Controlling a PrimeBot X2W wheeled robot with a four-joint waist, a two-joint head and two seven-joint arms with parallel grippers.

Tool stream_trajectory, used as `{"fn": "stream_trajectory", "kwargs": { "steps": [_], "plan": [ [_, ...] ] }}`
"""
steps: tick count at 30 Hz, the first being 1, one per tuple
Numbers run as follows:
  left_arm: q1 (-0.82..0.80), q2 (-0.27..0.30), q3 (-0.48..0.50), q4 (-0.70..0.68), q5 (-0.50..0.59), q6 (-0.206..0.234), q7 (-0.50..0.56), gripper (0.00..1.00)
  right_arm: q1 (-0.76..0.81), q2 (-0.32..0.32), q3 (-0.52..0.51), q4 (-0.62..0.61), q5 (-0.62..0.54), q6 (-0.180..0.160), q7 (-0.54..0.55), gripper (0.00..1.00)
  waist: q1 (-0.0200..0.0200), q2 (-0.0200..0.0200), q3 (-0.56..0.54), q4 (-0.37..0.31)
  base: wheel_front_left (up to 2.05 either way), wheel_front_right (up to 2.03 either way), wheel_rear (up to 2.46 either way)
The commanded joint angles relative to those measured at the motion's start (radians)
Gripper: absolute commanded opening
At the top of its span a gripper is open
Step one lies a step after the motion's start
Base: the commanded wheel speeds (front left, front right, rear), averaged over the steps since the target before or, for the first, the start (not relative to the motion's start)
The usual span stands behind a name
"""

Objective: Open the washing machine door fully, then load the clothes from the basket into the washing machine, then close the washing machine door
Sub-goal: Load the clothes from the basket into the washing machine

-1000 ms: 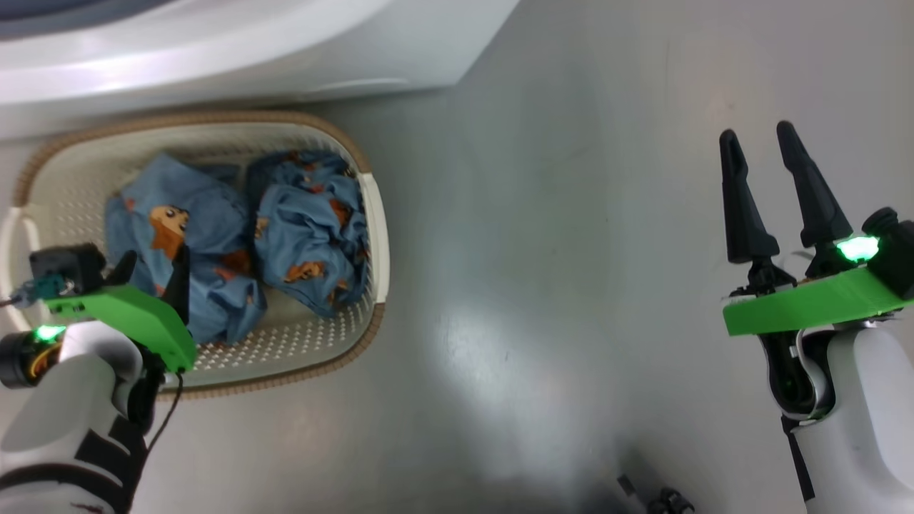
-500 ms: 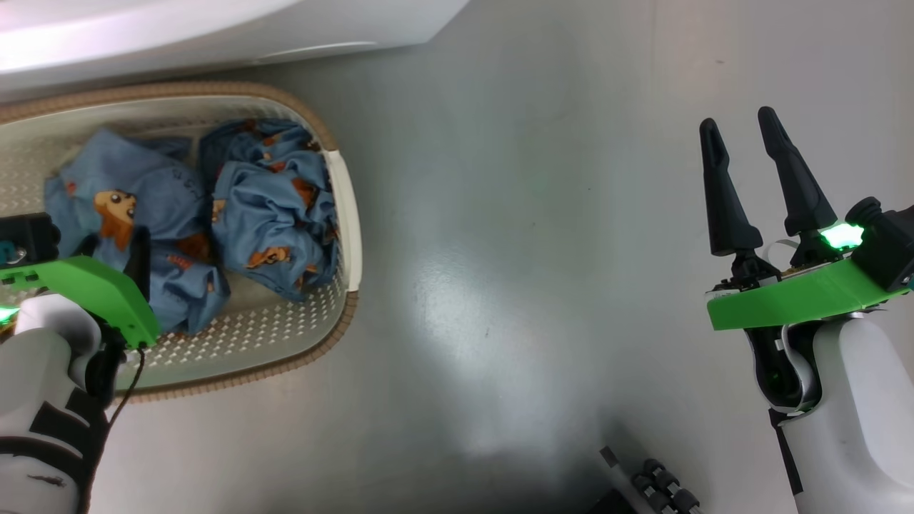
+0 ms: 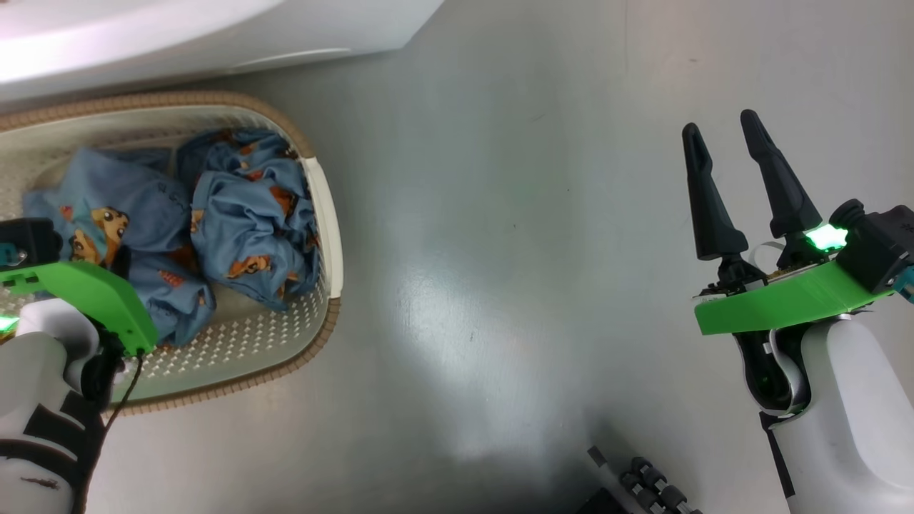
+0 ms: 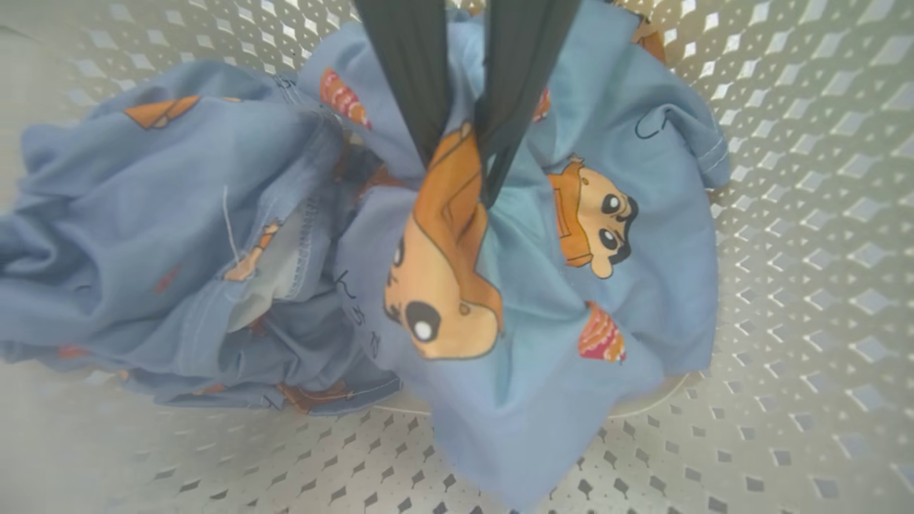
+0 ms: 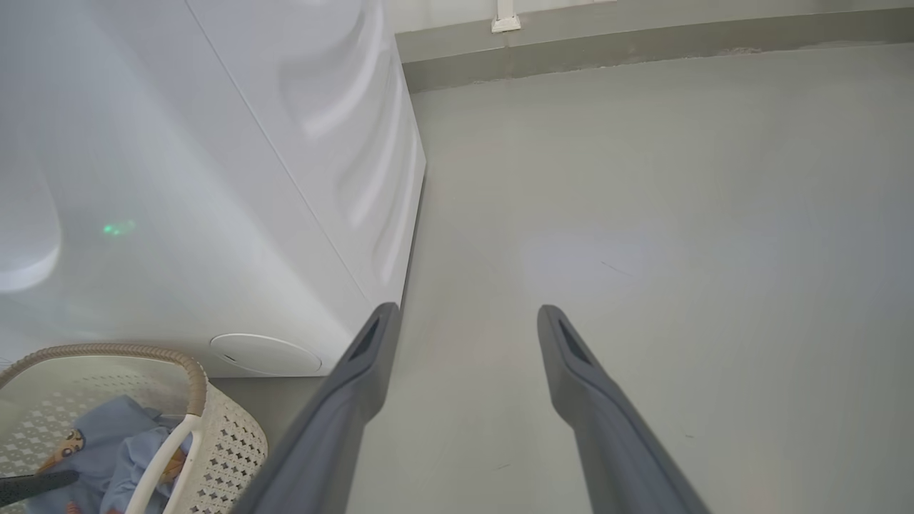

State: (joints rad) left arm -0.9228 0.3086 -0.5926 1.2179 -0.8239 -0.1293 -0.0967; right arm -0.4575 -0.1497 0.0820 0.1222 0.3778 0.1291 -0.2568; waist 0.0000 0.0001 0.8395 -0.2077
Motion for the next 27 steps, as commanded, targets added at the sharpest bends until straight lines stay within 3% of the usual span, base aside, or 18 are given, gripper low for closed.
{"fn": "stream_trajectory", "kwargs": {
  "steps": [1, 18, 27],
  "plan": [
    [0.029, 0.047, 0.012, -0.008, -0.008, -0.001, -0.005, 0.0, 0.019, 0.004, 0.016, -0.019, -0.006, 0.002, -0.005, 1.0, 0.0, -0.0001, -0.007, 0.0, 0.0, 0.0, 0.0],
    [0.162, 0.027, -0.018, -0.07, -0.112, -0.001, -0.163, 0.0, 0.071, -0.006, -0.001, 0.035, 0.009, 0.002, -0.005, 1.0, 0.0, -0.0001, -0.229, 0.062, 0.0, 0.0, 0.0],
    [0.303, 0.01, 0.179, -0.249, 0.035, -0.001, -0.165, 0.0, 0.159, -0.032, -0.021, 0.069, 0.013, 0.002, -0.005, 1.0, 0.0, -0.0001, -0.393, 0.112, 0.0, 0.0, 0.0]
  ]
}}
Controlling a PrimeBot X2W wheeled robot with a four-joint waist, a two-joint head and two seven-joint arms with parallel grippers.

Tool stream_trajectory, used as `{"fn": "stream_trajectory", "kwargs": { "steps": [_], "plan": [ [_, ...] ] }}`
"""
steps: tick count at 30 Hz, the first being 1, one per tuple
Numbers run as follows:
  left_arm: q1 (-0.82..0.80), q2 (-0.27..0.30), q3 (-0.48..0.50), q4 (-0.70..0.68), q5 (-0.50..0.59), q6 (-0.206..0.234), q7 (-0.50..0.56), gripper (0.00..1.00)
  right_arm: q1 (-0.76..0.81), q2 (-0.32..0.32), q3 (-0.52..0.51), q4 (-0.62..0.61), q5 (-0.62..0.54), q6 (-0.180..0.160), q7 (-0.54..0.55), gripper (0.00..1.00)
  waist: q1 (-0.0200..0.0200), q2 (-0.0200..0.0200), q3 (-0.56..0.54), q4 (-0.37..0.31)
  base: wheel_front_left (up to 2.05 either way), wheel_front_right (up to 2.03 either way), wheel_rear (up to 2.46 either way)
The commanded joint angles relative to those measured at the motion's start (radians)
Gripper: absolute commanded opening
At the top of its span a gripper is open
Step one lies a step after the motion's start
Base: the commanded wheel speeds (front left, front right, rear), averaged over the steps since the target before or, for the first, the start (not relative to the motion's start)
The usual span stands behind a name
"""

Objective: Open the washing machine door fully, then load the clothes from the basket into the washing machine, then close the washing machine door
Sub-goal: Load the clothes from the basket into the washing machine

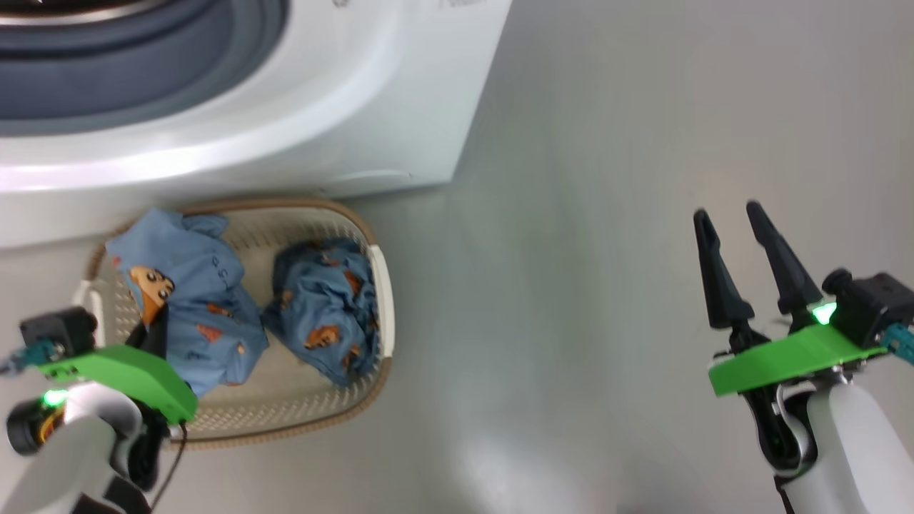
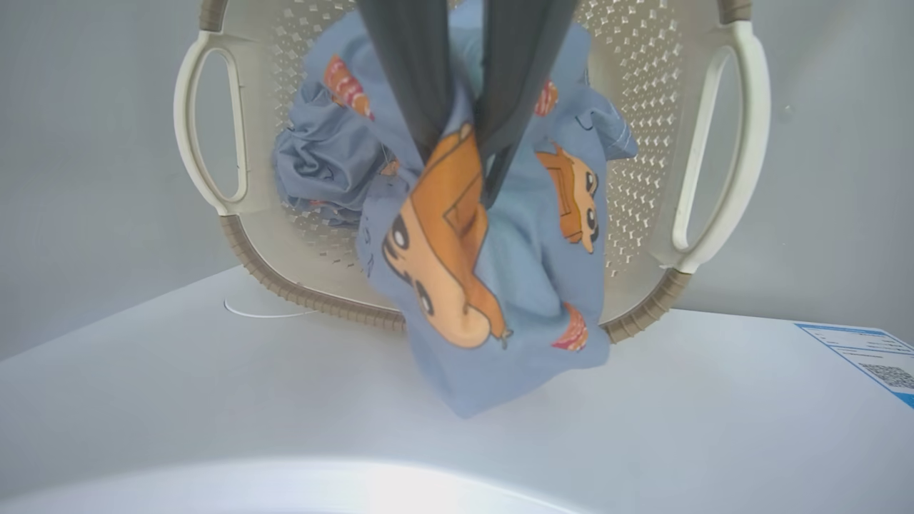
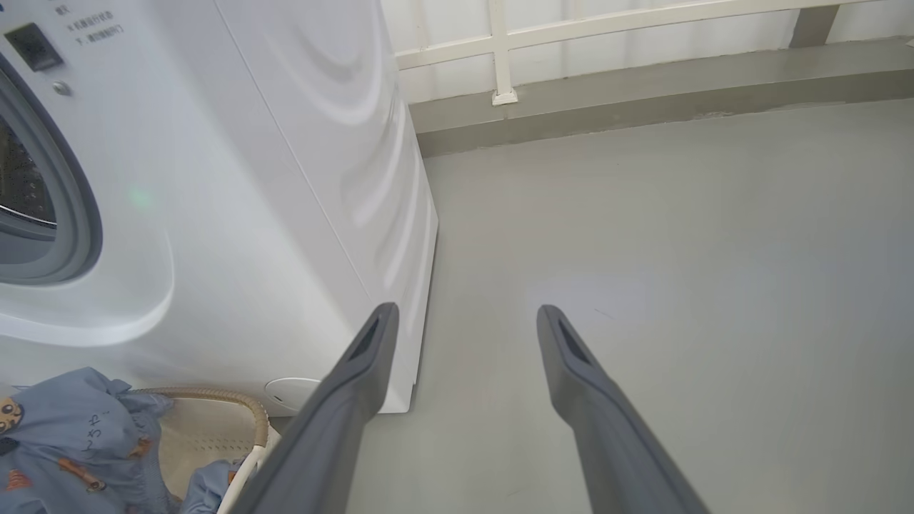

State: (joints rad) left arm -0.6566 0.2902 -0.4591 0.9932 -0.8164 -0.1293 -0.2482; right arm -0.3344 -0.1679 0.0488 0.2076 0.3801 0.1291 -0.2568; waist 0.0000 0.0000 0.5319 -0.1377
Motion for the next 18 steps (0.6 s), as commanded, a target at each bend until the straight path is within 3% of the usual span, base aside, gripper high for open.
{"fn": "stream_trajectory", "kwargs": {
  "steps": [1, 18],
  "plan": [
    [0.054, 0.022, 0.069, -0.043, 0.053, -0.001, -0.013, 0.0, 0.046, -0.017, 0.011, -0.015, 0.01, 0.002, -0.005, 1.0, 0.0, 0.0, -0.099, 0.046, 0.0, 0.0, 0.0],
    [0.315, -0.066, 0.373, -0.384, 0.372, -0.001, -0.013, 0.0, 0.164, -0.05, -0.012, -0.008, 0.013, 0.002, -0.005, 1.0, 0.0, 0.0, -0.282, 0.073, 0.0, 0.0, 0.0]
  ]
}}
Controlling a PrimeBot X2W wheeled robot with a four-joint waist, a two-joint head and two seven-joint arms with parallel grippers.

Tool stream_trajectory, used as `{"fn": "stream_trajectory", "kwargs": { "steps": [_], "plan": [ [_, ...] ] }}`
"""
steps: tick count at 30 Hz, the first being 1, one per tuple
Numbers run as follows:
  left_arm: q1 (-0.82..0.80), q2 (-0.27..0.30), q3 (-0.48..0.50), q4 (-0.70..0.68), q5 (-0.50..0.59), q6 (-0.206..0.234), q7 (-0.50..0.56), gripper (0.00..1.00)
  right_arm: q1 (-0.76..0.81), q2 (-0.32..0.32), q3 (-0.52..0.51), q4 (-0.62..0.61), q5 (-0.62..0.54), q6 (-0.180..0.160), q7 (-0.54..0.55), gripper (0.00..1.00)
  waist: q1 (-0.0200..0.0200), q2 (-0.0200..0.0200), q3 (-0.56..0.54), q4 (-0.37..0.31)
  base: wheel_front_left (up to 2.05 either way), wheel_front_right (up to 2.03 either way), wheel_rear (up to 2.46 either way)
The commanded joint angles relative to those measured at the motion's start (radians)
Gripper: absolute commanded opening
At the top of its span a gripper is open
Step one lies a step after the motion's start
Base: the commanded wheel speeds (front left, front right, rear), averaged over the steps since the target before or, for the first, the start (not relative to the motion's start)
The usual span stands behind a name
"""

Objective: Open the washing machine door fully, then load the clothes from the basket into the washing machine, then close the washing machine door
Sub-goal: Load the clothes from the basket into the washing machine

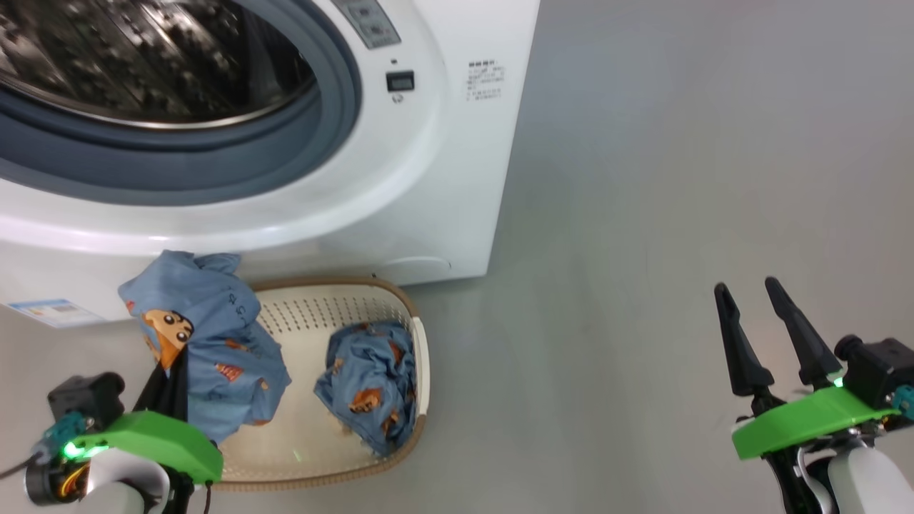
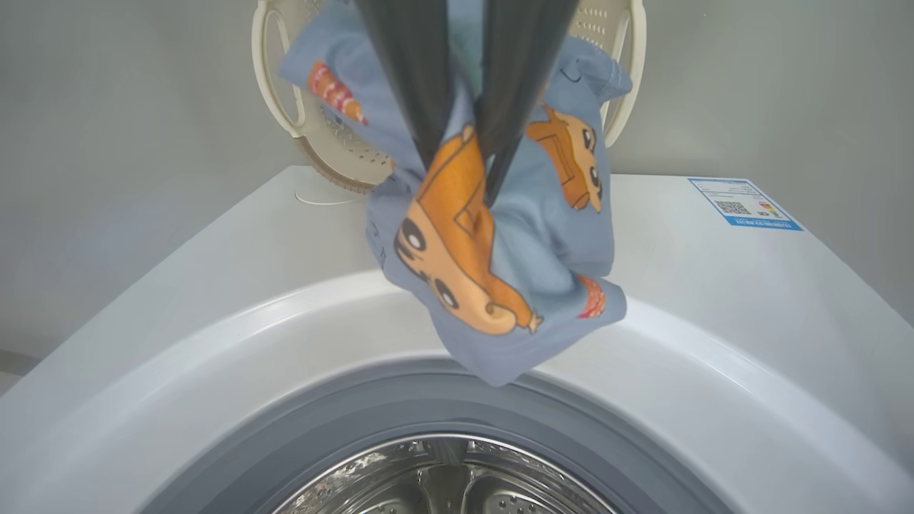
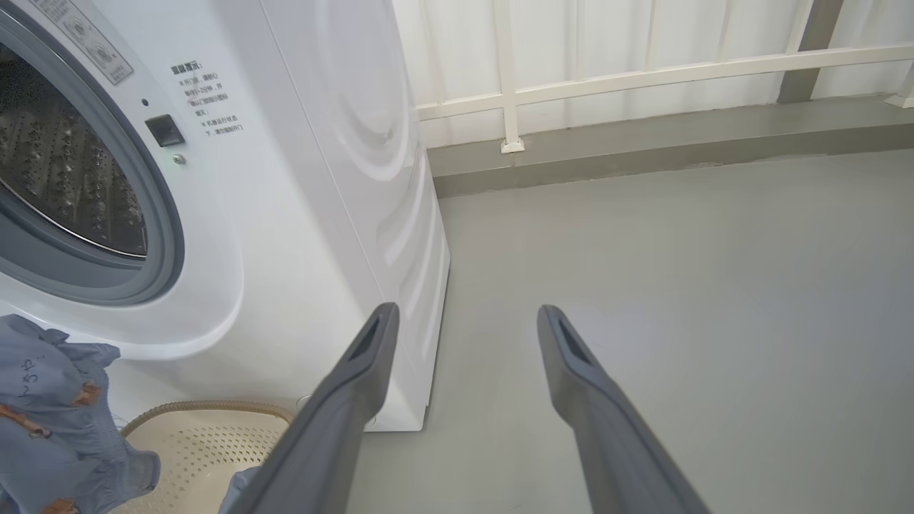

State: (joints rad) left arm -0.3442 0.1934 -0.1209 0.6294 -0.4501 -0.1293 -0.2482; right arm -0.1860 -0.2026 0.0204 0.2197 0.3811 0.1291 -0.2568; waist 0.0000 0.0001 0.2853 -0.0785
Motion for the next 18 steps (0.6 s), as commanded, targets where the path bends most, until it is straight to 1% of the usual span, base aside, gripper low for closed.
{"fn": "stream_trajectory", "kwargs": {
  "steps": [1, 8, 18],
  "plan": [
    [0.017, 0.026, 0.048, -0.041, 0.017, -0.001, -0.013, 0.0, 0.022, -0.017, 0.016, -0.019, 0.012, 0.002, -0.005, 1.0, 0.0, -0.0001, -0.045, 0.015, 0.0, 0.0, 0.0],
    [0.112, -0.005, 0.117, -0.193, 0.088, -0.001, -0.013, 0.0, 0.07, -0.023, 0.003, -0.019, 0.014, 0.002, -0.005, 1.0, 0.0, -0.0001, -0.103, 0.032, 0.0, 0.0, 0.0],
    [0.23, -0.038, 0.168, -0.385, 0.142, -0.001, -0.014, 0.0, 0.109, -0.029, -0.007, -0.028, 0.017, 0.002, -0.005, 1.0, 0.0, -0.0001, -0.145, 0.052, 0.0, 0.0, 0.0]
  ]
}}
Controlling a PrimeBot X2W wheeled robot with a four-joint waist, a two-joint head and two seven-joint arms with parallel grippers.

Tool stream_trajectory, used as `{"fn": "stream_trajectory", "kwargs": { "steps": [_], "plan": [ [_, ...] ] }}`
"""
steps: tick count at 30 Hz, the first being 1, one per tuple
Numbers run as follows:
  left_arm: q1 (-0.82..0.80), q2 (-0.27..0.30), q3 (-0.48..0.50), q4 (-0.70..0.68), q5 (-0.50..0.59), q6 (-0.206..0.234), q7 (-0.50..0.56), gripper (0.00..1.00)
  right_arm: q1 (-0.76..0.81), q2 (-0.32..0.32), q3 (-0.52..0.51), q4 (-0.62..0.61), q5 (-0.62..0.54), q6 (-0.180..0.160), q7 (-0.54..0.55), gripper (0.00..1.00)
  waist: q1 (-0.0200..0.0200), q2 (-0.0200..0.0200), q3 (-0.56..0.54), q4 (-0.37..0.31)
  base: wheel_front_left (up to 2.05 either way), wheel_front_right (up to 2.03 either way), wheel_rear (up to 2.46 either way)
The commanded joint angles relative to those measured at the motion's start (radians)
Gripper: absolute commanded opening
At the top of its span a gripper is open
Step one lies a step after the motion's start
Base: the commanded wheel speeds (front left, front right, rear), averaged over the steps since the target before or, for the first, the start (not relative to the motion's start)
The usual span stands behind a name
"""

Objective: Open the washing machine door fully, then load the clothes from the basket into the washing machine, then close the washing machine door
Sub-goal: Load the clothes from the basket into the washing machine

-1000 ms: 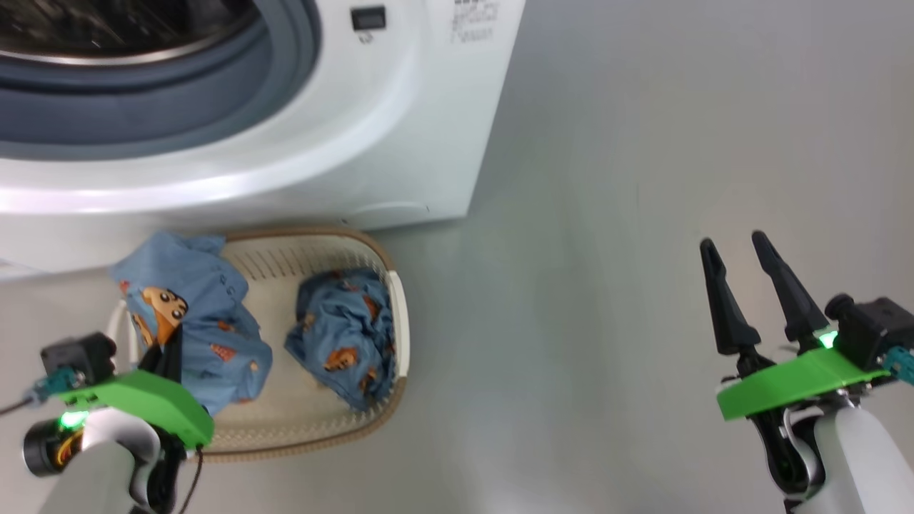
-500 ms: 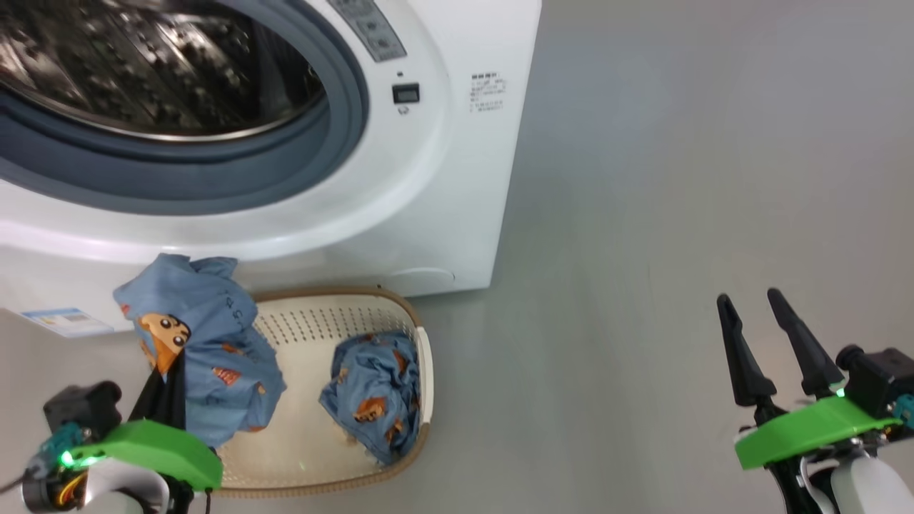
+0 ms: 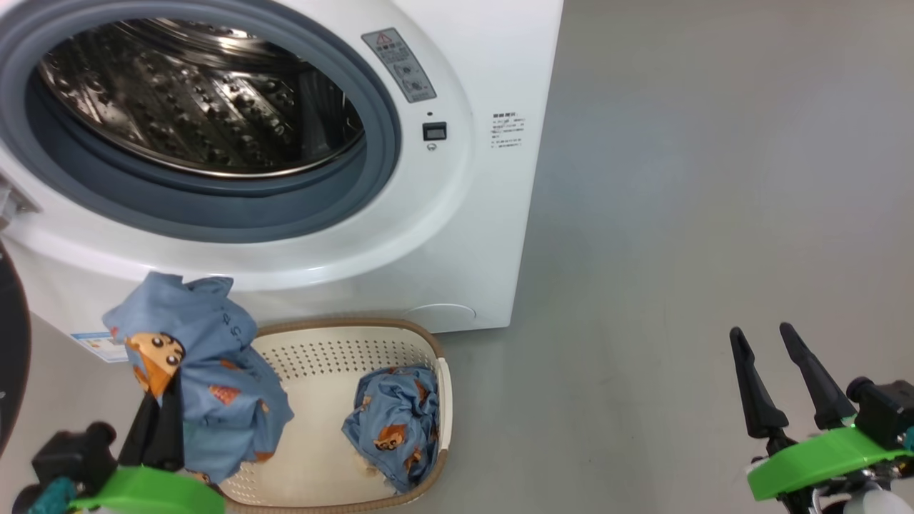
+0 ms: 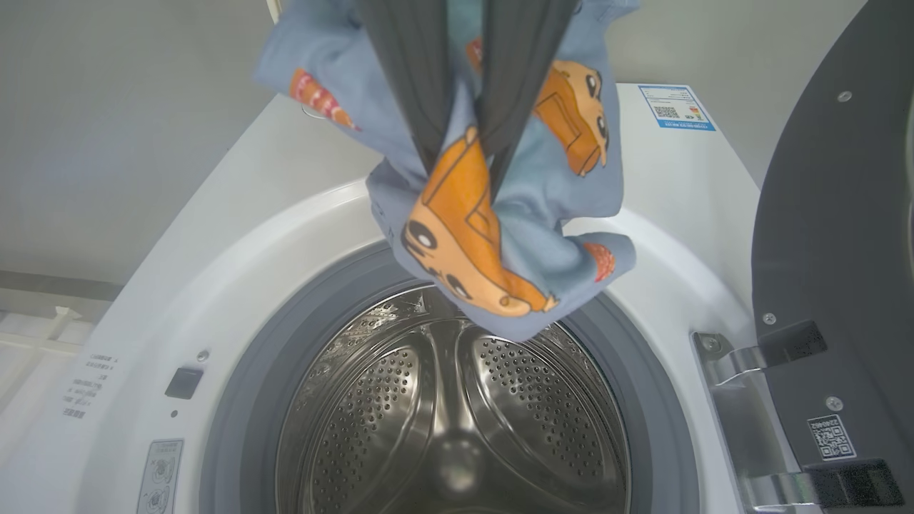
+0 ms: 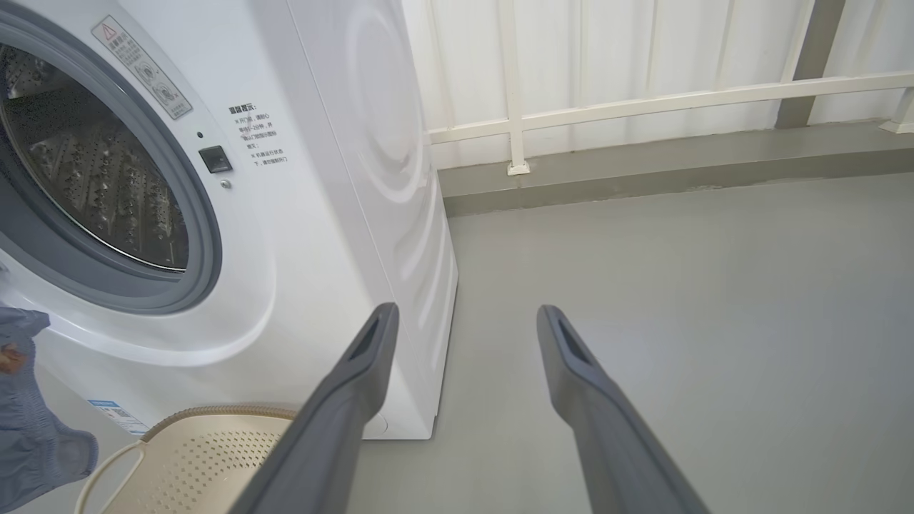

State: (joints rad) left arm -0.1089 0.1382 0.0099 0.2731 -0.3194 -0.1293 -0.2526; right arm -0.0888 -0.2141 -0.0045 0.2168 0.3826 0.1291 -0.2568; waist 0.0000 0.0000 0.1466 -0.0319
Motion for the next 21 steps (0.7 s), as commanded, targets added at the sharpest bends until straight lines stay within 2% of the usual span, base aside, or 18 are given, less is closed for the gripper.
{"fn": "stream_trajectory", "kwargs": {
  "steps": [1, 10, 21],
  "plan": [
    [0.007, 0.014, 0.041, -0.044, 0.014, -0.001, -0.009, 0.0, 0.015, -0.019, 0.017, -0.027, 0.016, 0.002, -0.005, 1.0, 0.0, 0.0, -0.009, 0.007, 0.0, 0.0, 0.0],
    [0.092, -0.016, 0.071, -0.151, 0.032, -0.001, -0.009, 0.0, 0.027, -0.017, 0.011, -0.034, 0.015, 0.002, -0.005, 1.0, 0.0, 0.0, -0.011, 0.008, 0.0, 0.0, 0.0],
    [0.059, -0.024, 0.075, -0.159, 0.025, -0.001, -0.009, 0.0, 0.016, -0.012, 0.009, -0.04, 0.015, 0.002, -0.005, 1.0, 0.0, 0.0, 0.025, -0.002, 0.0, 0.0, 0.0]
  ]
}}
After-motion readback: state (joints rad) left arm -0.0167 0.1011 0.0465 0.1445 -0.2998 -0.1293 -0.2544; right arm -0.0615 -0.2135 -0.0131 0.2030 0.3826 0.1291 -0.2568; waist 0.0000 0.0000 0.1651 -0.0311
